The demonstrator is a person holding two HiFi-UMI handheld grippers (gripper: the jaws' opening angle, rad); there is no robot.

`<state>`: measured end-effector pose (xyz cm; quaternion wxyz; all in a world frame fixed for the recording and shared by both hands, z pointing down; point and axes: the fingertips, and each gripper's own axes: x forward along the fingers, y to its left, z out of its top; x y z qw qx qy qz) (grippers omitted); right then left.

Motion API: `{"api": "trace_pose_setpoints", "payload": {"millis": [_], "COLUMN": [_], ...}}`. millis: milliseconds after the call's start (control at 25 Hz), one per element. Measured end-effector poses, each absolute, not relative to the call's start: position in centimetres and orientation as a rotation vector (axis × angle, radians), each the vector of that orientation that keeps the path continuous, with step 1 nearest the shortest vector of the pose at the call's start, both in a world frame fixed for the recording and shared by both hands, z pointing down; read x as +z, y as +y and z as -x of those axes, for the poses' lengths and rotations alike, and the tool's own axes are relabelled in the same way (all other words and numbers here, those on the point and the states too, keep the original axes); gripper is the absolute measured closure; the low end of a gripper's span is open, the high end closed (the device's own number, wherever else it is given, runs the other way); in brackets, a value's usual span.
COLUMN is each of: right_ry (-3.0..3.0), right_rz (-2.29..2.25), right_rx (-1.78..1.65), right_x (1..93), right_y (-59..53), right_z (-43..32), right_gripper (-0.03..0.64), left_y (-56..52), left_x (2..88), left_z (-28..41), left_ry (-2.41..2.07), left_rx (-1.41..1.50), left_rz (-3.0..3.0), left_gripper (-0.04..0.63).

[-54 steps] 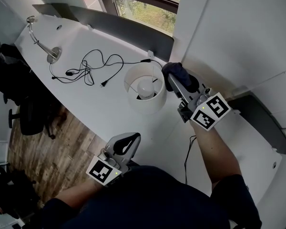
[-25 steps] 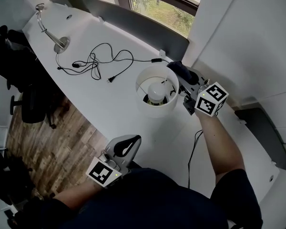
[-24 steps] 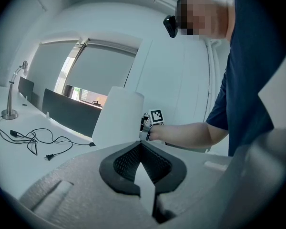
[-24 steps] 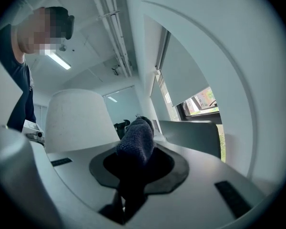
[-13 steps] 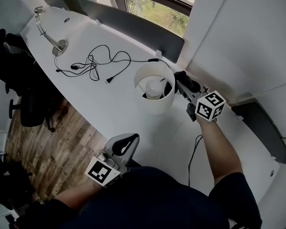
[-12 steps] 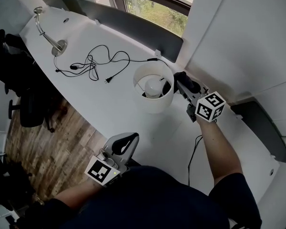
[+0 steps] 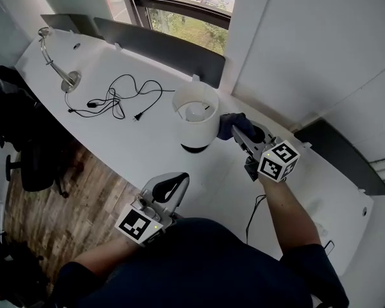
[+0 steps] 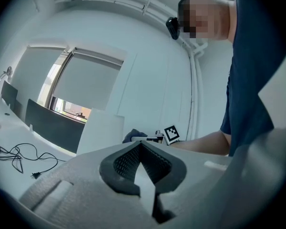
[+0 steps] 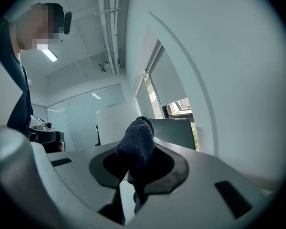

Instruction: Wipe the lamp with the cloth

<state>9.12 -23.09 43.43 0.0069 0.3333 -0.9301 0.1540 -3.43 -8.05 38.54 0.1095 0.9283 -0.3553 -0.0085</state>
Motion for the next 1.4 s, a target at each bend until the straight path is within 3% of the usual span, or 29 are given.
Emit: {"api": "trace_pose_setpoints", "payload": {"millis": [680, 1400], "right_ry": [-3.073, -3.043], "right_rz": [-1.08, -1.025], "right_rx": [0.438, 0.301], "right_x": [36.0, 35.9], "right_y": [-11.9, -6.0], "right_z": [-2.7, 5.1], "right_gripper": [0.528, 0.529], "left_y": [-5.1, -4.2], "left_x": [35.7, 35.5], "left_z": [4.9, 8.0], "left_ry": [-0.862, -0.798], "left_rx": [-0.079, -0.1], "left_rz": [-2.855, -2.873], "left_gripper": [0.589, 0.589]}}
